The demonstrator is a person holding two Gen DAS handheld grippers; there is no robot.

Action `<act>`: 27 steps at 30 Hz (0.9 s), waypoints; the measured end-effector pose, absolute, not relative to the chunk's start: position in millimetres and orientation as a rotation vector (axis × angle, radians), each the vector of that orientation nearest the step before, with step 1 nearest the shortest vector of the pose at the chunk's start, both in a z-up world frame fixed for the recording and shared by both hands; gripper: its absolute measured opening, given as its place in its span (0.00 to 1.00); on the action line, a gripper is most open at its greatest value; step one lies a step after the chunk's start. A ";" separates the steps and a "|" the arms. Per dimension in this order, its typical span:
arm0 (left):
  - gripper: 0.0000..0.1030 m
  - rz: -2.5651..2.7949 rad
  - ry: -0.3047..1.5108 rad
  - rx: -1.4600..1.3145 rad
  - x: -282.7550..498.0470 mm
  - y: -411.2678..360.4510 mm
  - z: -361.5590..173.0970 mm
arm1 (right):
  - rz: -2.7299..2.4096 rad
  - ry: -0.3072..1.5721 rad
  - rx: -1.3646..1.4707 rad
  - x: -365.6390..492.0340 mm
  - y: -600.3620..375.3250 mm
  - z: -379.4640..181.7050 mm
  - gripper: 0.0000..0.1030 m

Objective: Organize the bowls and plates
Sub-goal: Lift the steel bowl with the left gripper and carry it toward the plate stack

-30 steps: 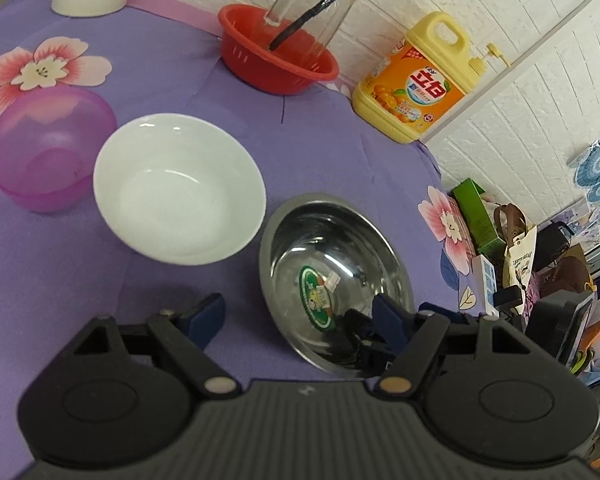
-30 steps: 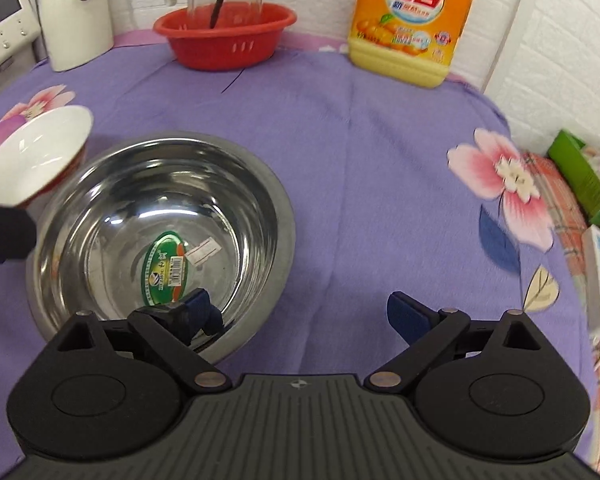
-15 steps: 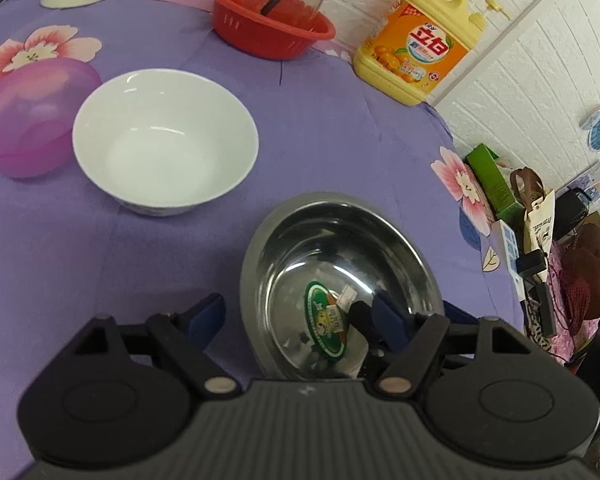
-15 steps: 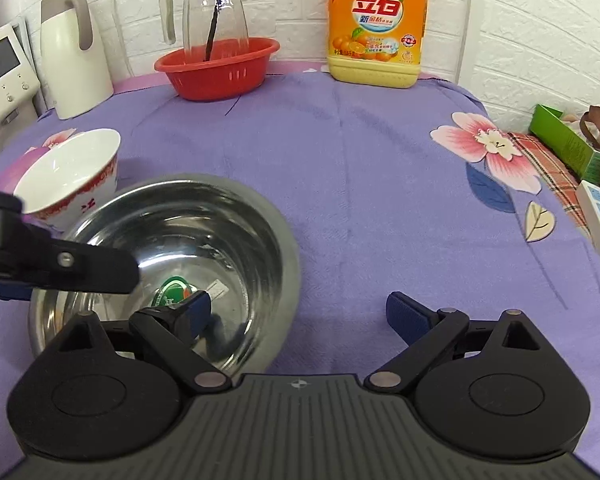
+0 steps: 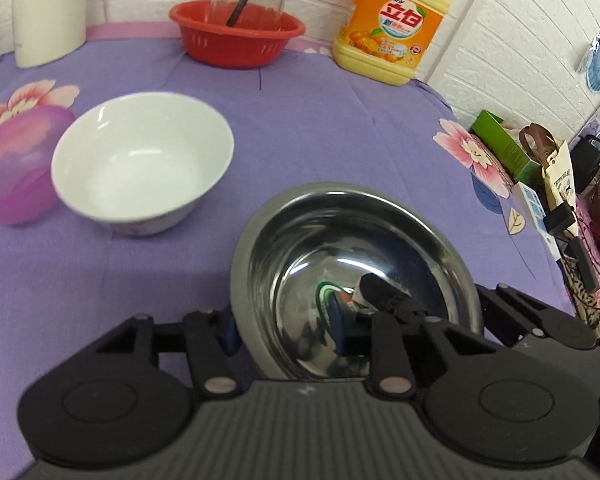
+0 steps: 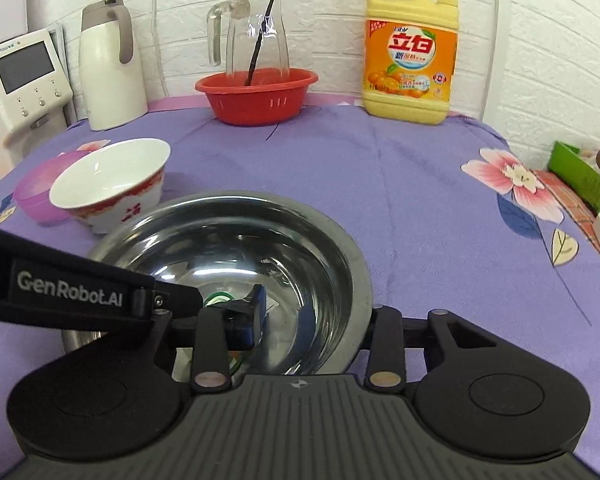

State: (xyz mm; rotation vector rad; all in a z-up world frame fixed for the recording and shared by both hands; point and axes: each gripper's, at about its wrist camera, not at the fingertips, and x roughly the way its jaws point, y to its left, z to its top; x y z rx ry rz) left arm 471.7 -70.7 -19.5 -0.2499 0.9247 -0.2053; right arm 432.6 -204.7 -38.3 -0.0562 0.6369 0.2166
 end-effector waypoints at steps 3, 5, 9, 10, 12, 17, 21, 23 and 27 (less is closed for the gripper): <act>0.25 -0.228 0.909 -0.258 451.6 -63.6 -7.5 | 0.239 0.659 -0.011 417.4 -204.5 -33.1 0.64; 0.25 -0.241 0.892 -0.242 433.7 -60.8 3.0 | 0.245 0.654 -0.023 401.4 -201.2 -28.7 0.64; 0.25 -0.288 0.877 -0.226 390.8 -52.7 11.8 | 0.251 0.619 -0.050 358.4 -190.3 -18.7 0.69; 0.25 -0.301 0.880 -0.226 380.3 -50.5 11.1 | 0.249 0.613 -0.058 348.0 -187.6 -18.3 0.69; 0.25 -0.325 0.880 -0.224 359.5 -45.6 9.4 | 0.249 0.608 -0.069 326.5 -183.0 -18.6 0.70; 0.25 -0.372 0.906 -0.212 315.5 -41.2 -0.9 | 0.244 0.615 -0.063 275.6 -176.0 -26.8 0.73; 0.25 -0.397 0.910 -0.188 292.2 -43.2 -9.1 | 0.217 0.617 -0.060 246.2 -172.0 -33.6 0.73; 0.25 -0.410 0.915 -0.184 283.4 -45.0 -14.0 | 0.198 0.612 -0.067 233.9 -171.0 -37.2 0.73; 0.25 -0.427 0.928 -0.190 276.4 -48.1 -23.2 | 0.167 0.617 -0.054 223.0 -174.5 -44.9 0.73</act>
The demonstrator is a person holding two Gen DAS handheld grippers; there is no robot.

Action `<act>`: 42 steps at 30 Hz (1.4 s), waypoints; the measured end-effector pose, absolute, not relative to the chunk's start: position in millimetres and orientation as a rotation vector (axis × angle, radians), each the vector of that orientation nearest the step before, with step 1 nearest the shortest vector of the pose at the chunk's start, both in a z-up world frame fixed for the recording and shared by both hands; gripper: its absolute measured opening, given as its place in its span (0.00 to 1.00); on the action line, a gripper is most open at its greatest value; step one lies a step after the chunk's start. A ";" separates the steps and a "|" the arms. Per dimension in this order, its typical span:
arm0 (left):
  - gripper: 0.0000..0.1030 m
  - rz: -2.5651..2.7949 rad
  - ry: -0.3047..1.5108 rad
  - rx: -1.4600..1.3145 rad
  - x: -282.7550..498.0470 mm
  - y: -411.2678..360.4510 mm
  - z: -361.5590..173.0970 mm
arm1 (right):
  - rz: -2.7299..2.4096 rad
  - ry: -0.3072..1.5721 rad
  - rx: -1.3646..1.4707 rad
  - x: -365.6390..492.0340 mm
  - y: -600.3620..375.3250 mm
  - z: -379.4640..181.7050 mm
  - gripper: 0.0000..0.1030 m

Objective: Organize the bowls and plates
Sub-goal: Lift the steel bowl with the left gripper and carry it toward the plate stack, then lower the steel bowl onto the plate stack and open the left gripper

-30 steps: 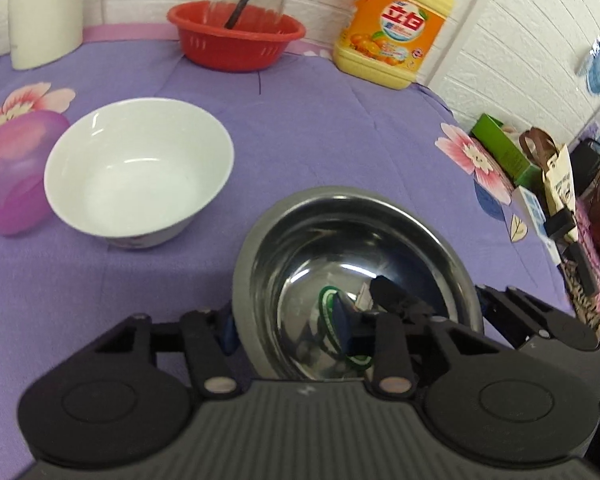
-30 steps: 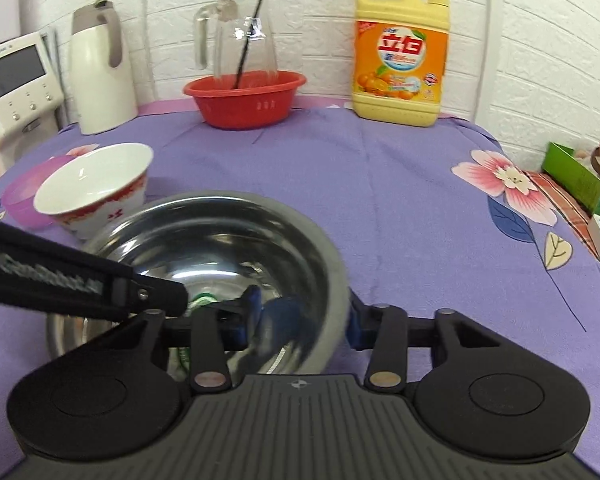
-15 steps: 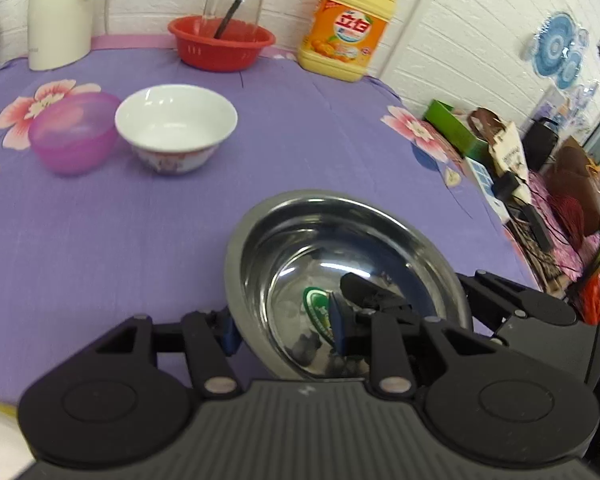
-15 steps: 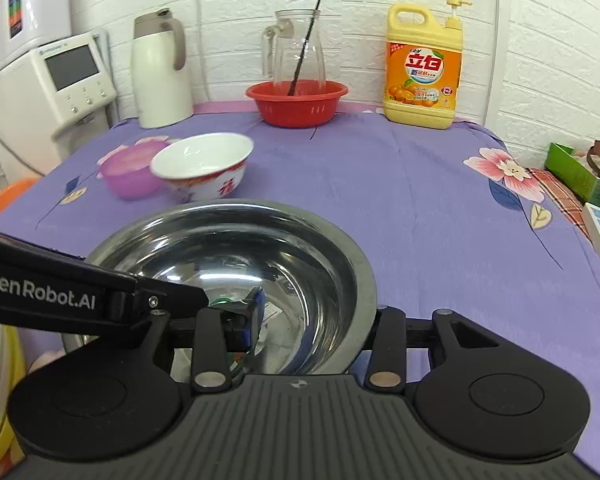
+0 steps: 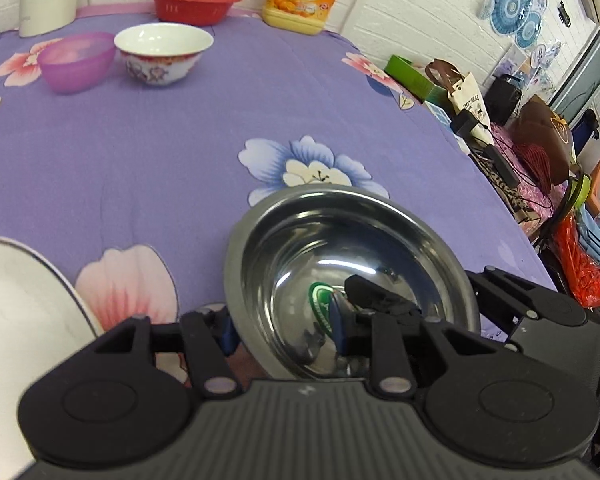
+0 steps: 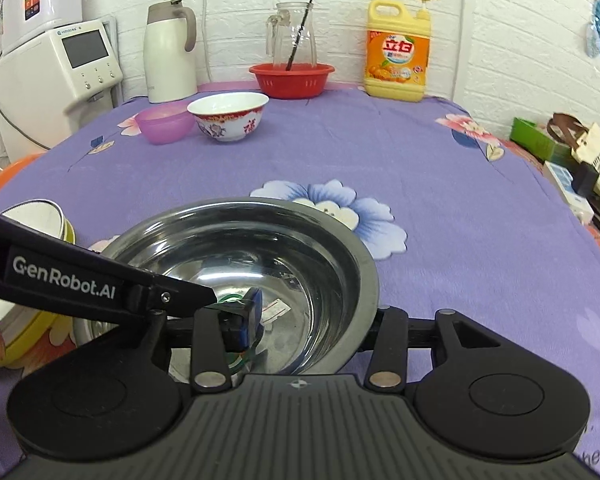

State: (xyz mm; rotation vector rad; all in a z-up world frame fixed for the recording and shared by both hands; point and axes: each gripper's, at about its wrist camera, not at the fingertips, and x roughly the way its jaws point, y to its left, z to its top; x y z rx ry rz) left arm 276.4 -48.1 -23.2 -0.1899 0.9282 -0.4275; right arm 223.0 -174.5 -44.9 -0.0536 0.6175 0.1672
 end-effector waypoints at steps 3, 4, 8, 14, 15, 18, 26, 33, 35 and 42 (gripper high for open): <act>0.25 -0.422 0.919 -0.184 278.3 -51.2 -25.8 | 0.164 0.624 -0.029 225.5 -176.9 -49.9 0.73; 0.25 -0.416 0.920 -0.186 279.7 -52.2 -25.6 | 0.163 0.622 -0.026 225.9 -176.7 -50.5 0.75; 0.25 -0.430 0.924 -0.193 279.4 -53.9 -25.7 | 0.174 0.621 -0.031 220.6 -177.5 -52.8 0.84; 0.42 -0.444 0.920 -0.211 274.9 -53.1 -25.6 | 0.188 0.623 0.003 211.3 -185.1 -50.7 0.92; 0.56 -0.434 0.917 -0.218 275.0 -51.0 -23.4 | 0.184 0.617 0.012 209.9 -187.7 -49.3 0.94; 0.59 -0.415 0.868 -0.241 274.7 -39.3 -9.3 | 0.144 0.573 0.049 204.5 -201.4 -39.9 1.00; 0.68 -0.326 0.786 -0.281 291.0 -3.0 22.5 | 0.141 0.518 0.058 211.2 -222.5 -13.8 1.00; 0.69 -0.245 0.749 -0.272 299.7 17.7 33.8 | 0.185 0.508 0.000 228.3 -221.0 3.0 1.00; 0.69 -0.229 0.738 -0.275 301.7 20.1 35.4 | 0.182 0.505 -0.014 234.8 -222.3 10.4 1.00; 0.70 -0.187 0.703 -0.280 319.4 23.1 44.2 | 0.213 0.481 -0.078 263.2 -215.8 33.9 1.00</act>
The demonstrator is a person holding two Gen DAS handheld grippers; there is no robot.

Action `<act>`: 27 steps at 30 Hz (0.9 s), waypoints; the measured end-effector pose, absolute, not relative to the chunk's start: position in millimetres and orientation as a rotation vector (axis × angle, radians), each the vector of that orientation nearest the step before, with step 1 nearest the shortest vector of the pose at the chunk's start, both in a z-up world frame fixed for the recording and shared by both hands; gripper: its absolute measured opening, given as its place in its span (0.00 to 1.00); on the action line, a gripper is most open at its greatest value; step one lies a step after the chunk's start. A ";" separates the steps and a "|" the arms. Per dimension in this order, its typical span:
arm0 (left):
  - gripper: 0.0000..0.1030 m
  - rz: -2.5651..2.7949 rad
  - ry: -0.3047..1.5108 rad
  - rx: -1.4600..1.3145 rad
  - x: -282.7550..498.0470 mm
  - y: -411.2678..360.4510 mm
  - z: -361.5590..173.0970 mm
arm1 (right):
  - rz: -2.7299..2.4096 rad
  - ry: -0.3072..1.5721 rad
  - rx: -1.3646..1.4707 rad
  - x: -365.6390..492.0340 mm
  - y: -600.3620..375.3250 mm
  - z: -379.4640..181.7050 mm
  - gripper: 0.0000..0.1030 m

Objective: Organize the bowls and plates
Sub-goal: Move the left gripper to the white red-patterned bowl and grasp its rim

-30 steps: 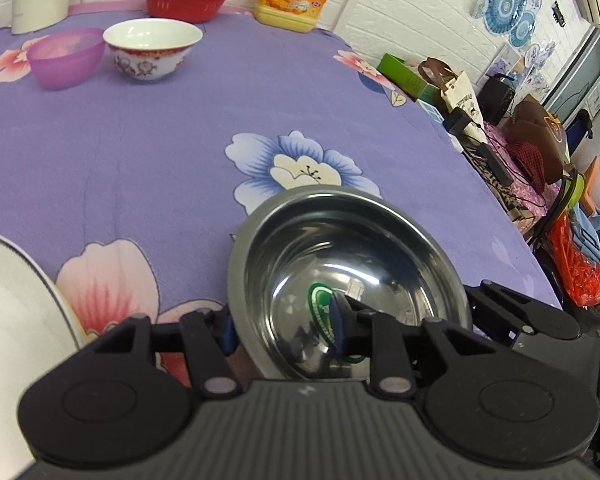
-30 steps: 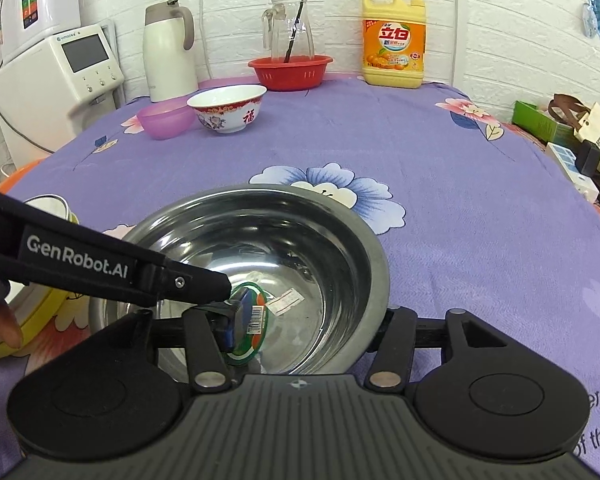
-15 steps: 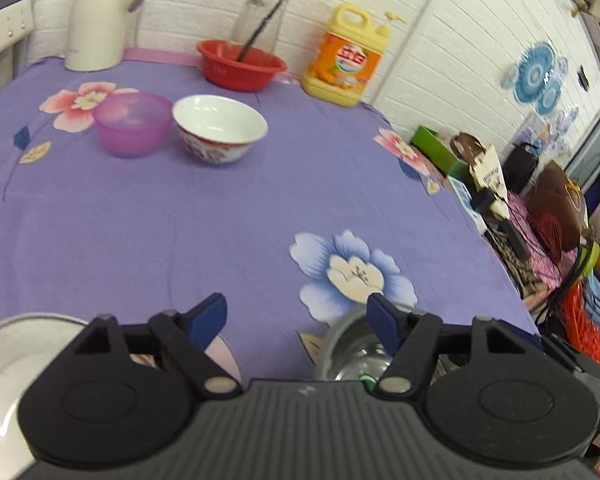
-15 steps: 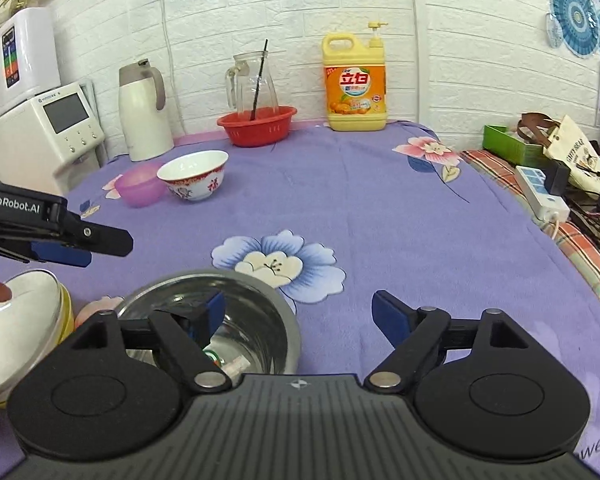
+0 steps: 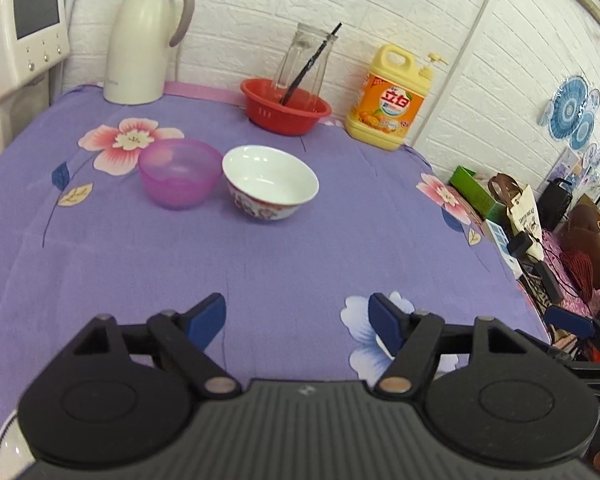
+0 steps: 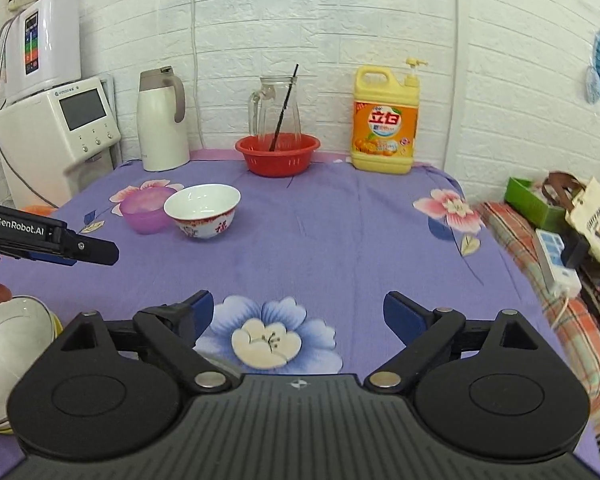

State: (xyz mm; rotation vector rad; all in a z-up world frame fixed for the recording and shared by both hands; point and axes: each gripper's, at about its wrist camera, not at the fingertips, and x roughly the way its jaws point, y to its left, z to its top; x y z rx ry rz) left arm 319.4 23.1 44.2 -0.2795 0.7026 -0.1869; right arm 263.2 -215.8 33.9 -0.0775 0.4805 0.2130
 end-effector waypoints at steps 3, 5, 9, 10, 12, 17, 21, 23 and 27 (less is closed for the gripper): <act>0.70 -0.152 0.667 -0.239 328.6 22.2 51.4 | 0.220 0.485 -0.118 280.7 -209.5 38.2 1.00; 0.70 -0.135 0.654 -0.228 335.9 24.0 54.3 | 0.231 0.495 -0.137 293.6 -205.5 39.3 1.00; 0.70 -0.118 0.645 -0.215 354.5 27.4 57.6 | 0.254 0.518 -0.176 322.3 -196.8 41.0 1.00; 0.70 -0.112 0.643 -0.208 359.5 27.8 58.0 | 0.258 0.523 -0.185 330.3 -194.5 41.5 1.00; 0.70 -0.101 0.642 -0.197 369.3 28.3 57.9 | 0.271 0.534 -0.193 346.2 -191.1 42.3 1.00; 0.70 -0.059 0.652 -0.173 393.9 29.2 54.1 | 0.315 0.579 -0.184 391.5 -181.5 41.5 1.00; 0.70 -0.027 0.670 -0.171 415.0 31.9 47.4 | 0.338 0.600 -0.181 421.2 -173.4 36.9 1.00; 0.70 -0.046 0.703 -0.245 428.2 38.9 40.1 | 0.348 0.618 -0.158 437.1 -170.4 32.7 1.00; 0.69 -0.076 0.799 -0.523 459.7 61.0 16.5 | 0.373 0.648 -0.111 466.2 -160.7 24.6 1.00</act>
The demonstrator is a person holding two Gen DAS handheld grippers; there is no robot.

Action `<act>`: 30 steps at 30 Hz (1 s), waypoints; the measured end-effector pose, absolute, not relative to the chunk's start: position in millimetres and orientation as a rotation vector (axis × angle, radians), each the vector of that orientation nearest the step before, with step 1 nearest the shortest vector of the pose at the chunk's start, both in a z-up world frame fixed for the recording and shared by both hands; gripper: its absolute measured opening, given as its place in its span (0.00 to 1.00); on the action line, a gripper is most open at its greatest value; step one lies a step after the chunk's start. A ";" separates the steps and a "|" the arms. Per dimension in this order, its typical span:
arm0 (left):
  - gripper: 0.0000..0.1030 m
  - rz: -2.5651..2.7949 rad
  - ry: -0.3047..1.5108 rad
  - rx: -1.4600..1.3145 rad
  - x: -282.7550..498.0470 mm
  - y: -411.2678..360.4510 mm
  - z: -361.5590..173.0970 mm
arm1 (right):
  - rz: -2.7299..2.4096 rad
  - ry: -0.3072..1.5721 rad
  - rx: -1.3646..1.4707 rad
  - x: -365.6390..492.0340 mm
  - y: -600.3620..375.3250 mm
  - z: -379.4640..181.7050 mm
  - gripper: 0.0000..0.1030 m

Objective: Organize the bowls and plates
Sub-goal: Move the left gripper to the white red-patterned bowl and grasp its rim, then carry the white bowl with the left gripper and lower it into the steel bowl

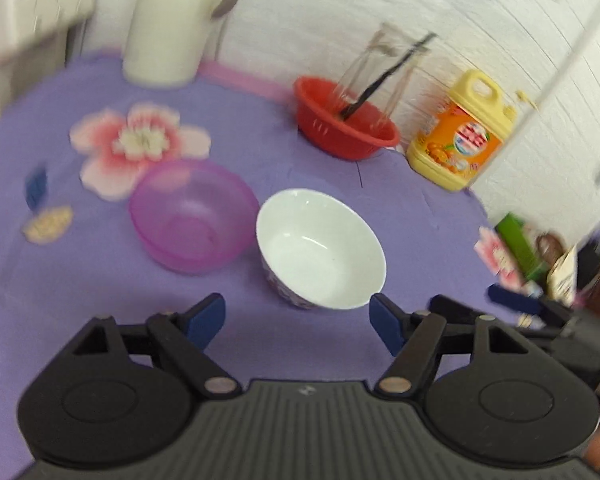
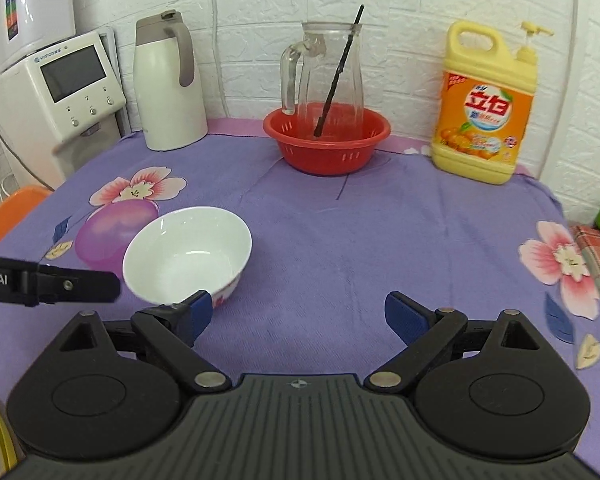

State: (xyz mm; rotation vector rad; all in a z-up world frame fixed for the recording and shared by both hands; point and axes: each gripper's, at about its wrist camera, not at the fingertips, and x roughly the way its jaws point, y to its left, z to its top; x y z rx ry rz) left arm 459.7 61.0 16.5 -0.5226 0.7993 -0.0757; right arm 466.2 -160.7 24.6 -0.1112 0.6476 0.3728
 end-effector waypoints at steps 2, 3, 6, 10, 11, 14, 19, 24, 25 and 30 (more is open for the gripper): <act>0.68 -0.052 0.819 -0.610 472.6 66.3 7.9 | 0.385 0.651 -0.119 479.1 -151.5 20.6 1.00; 0.68 -0.035 0.822 -0.630 478.2 67.4 5.1 | 0.391 0.656 -0.129 485.9 -145.9 18.0 1.00; 0.67 0.001 0.839 -0.677 493.4 69.4 -2.8 | 0.403 0.675 -0.158 502.5 -132.2 8.4 1.00; 0.66 0.024 0.864 -0.703 511.6 70.9 -10.6 | 0.419 0.708 -0.171 525.9 -118.8 -4.5 1.00; 0.66 0.030 0.869 -0.707 515.0 70.9 -12.9 | 0.421 0.715 -0.176 530.5 -115.6 -7.8 1.00; 0.61 0.021 0.882 -0.722 523.1 69.8 -18.8 | 0.434 0.740 -0.187 542.3 -105.0 -17.5 1.00; 0.41 0.003 0.849 -0.708 527.8 72.2 -22.2 | 0.486 0.746 -0.168 546.8 -95.2 -24.5 1.00; 0.26 -0.039 0.862 -0.654 530.0 67.6 -21.6 | 0.540 0.738 -0.203 530.9 -82.0 -19.9 0.60; 0.26 -0.037 0.864 -0.638 528.2 65.6 -20.4 | 0.539 0.739 -0.209 528.2 -81.6 -19.2 0.60; 0.26 -0.040 0.879 -0.595 511.7 59.1 -18.2 | 0.551 0.754 -0.207 510.9 -85.3 -16.8 0.59</act>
